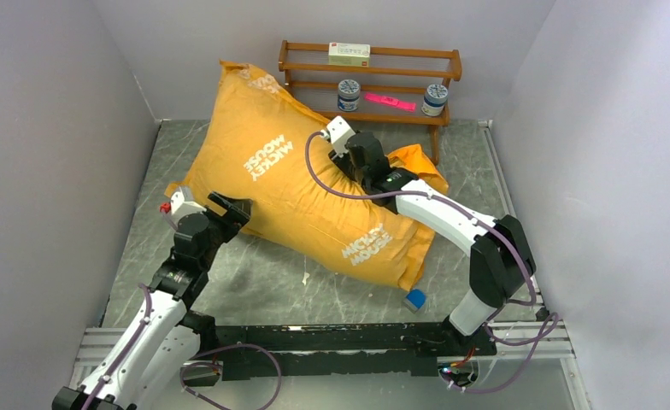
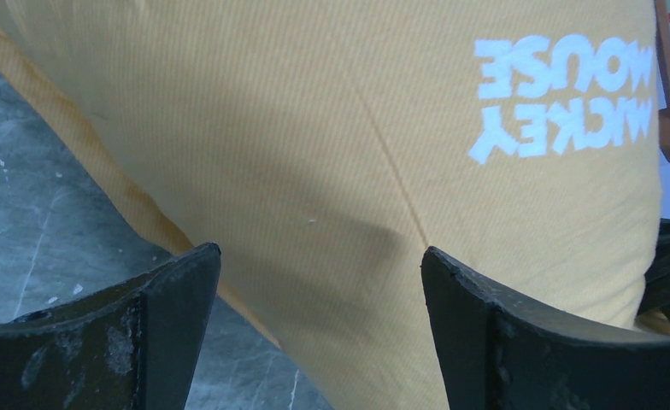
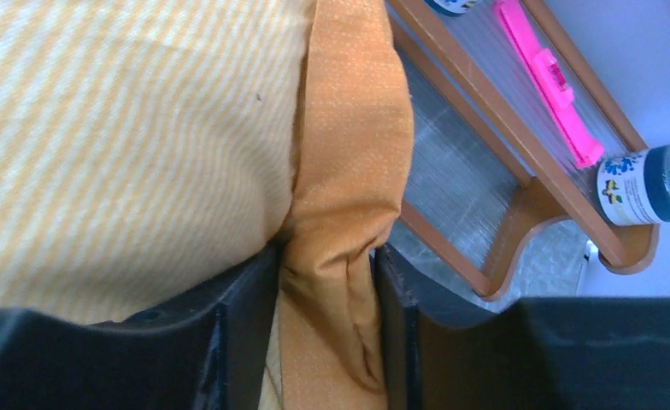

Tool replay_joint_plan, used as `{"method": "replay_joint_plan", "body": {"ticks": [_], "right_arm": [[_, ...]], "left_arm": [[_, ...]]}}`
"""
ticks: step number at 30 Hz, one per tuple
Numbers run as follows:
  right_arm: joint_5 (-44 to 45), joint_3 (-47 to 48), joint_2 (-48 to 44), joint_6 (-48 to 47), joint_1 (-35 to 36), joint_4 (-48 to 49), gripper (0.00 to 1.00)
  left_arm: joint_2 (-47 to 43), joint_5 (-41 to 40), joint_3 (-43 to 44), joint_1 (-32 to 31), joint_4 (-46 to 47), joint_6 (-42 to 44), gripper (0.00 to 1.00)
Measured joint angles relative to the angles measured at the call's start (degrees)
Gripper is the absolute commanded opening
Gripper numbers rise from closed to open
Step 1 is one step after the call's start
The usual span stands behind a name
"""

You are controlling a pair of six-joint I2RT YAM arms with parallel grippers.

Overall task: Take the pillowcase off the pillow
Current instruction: Turn over the pillow at the center of the board.

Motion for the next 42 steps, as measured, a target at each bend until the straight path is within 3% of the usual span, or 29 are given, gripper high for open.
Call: {"method": "replay_joint_plan", "body": {"ticks": [11, 13, 29, 42], "right_arm": [[1.3, 0.0, -6.1, 1.7, -0.8, -2.3, 0.96], [1.2, -0.6, -8.8, 3.1, -0.7, -3.0, 0.99], [-1.0, -16.1, -31.2, 16.3, 0.3, -3.8, 1.00], [-9.8, -22.3, -35.1, 22.9, 0.4, -2.2, 1.00]], "left_arm": [[0.7, 0.1, -2.2, 0.0, 5.9, -3.7, 0.92], [0.5, -0.3, -2.9, 0.0, 7.0, -4.8, 0.92], [0.0, -1.8, -7.1, 0.0, 11.7, -10.3, 0.93], [6.7, -1.7, -12.1, 0.0, 24.5, -13.6, 0.93]]}}
